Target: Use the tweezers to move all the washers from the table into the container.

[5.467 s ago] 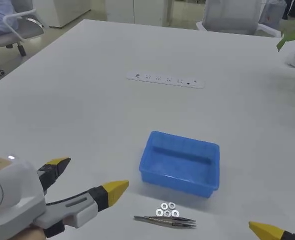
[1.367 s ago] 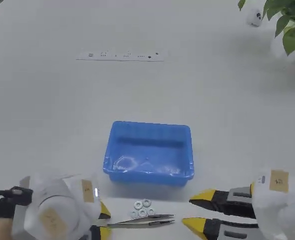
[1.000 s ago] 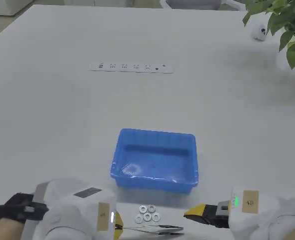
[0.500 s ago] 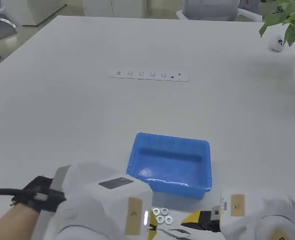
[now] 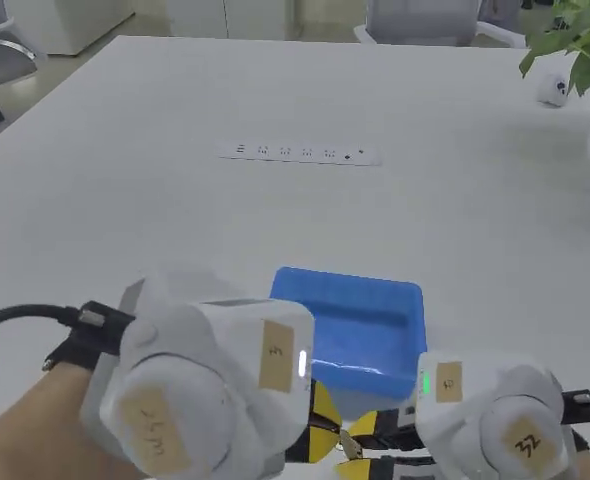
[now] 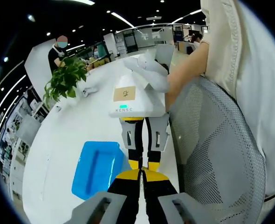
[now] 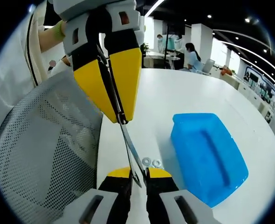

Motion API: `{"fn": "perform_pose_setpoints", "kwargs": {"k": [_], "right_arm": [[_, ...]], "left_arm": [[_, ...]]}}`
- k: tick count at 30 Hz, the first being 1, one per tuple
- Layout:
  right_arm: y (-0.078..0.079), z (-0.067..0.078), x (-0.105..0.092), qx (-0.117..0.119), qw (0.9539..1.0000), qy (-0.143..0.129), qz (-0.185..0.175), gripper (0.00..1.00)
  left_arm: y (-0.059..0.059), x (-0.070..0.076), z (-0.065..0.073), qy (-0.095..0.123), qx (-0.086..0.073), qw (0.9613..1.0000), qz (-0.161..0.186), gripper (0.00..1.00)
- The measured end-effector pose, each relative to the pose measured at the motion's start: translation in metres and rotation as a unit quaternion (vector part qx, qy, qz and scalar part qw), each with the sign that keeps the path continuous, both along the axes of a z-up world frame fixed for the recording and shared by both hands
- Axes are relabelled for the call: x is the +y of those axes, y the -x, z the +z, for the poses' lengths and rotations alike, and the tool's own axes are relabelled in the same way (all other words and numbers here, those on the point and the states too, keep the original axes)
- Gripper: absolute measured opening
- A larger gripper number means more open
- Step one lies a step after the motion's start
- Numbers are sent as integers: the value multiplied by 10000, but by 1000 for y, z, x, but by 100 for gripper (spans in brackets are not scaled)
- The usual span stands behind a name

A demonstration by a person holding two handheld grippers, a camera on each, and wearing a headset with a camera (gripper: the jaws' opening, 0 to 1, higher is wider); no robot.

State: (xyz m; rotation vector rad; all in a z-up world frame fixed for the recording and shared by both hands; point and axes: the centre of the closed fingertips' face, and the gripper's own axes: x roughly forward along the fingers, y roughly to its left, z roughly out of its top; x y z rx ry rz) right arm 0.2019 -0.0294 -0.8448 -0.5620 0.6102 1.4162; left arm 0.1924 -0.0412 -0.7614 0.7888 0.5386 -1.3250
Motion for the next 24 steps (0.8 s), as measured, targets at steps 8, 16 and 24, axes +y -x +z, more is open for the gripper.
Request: {"fn": "perform_pose_setpoints", "kwargs": {"k": [8,16,24], "right_arm": [[-10,-2,8,107,9997,-130,-176,8],[-11,-8,9,173,9995,-132,-210,8],[-12,-13,8,373,9988,-178,-265,10]], "left_arm": [[-10,7,-2,-149,-29,9999,8,0],[-14,4,-9,-362,-18,9993,-124,0],[-16,-4,-13,-314,238,9990,-205,0]]}}
